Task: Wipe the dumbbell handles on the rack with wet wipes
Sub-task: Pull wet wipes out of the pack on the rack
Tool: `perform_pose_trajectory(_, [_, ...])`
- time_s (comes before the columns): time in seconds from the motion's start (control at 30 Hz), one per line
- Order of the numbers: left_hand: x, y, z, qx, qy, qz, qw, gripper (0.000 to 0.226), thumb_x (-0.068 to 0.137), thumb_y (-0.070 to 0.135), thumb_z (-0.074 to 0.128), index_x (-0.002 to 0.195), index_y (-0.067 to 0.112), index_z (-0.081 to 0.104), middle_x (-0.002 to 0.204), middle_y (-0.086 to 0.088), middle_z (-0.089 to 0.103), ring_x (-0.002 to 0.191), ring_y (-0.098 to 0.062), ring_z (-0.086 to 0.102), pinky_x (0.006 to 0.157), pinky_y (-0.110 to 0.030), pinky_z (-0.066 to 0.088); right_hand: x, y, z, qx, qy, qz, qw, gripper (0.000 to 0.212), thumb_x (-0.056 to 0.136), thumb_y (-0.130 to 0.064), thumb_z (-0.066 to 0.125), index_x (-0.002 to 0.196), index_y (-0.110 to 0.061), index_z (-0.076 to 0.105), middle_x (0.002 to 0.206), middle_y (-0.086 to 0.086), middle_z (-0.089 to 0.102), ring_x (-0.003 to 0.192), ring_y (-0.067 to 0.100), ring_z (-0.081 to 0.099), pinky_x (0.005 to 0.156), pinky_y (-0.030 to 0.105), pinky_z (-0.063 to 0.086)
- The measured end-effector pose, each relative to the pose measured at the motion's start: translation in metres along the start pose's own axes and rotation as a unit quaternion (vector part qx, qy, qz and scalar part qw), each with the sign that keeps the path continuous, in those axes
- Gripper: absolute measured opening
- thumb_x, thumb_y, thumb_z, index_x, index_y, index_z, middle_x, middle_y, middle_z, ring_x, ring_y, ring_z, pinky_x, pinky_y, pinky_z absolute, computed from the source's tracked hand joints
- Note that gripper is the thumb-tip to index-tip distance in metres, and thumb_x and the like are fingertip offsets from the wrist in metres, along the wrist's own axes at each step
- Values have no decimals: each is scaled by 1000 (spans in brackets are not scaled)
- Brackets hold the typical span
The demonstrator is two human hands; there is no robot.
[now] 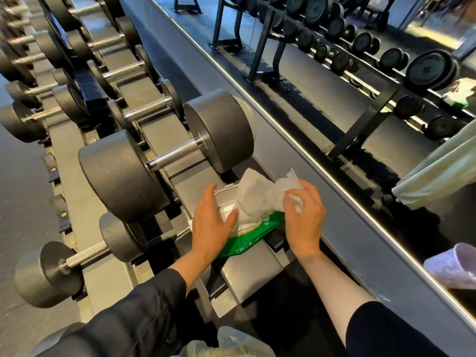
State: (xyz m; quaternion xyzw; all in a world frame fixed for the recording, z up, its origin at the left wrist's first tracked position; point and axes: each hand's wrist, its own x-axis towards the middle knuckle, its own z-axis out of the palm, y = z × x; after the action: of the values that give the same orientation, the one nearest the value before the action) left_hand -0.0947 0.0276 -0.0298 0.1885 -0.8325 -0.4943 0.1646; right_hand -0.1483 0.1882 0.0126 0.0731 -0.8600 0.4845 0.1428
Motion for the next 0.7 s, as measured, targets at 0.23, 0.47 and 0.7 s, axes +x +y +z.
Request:
perform_pose_trajectory(0.23, [0, 4, 2, 27, 32, 18, 999, 60, 82, 24, 73, 133, 16, 42, 128, -3, 54, 114, -19, 51, 94, -29, 39, -14, 9, 14, -14, -115, -27, 993, 27, 88, -2, 59, 112, -14, 60, 113, -1, 55, 105, 13, 55, 76, 6, 45])
perform_pose_trajectory(0.47, [-1, 4, -6, -5, 60, 8, 998, 19, 99, 14, 46, 108, 14, 62, 89, 2, 65, 82, -14, 64, 73, -28, 52, -21, 15, 24, -109, -325, -210, 915, 44, 76, 18, 59, 111, -7, 69, 116, 9, 64, 107, 26, 53, 94, 28, 42])
perform_pose_trajectory(0.7, [-1, 12, -16, -50, 45, 45, 997, 16, 98, 11, 47, 93, 19, 59, 75, 13, 57, 70, 4, 55, 64, -8, 41, -19, 4, 32, -219, -377, -295, 850, 48, 86, 0, 57, 129, -20, 56, 125, -4, 57, 112, 18, 42, 93, 32, 43])
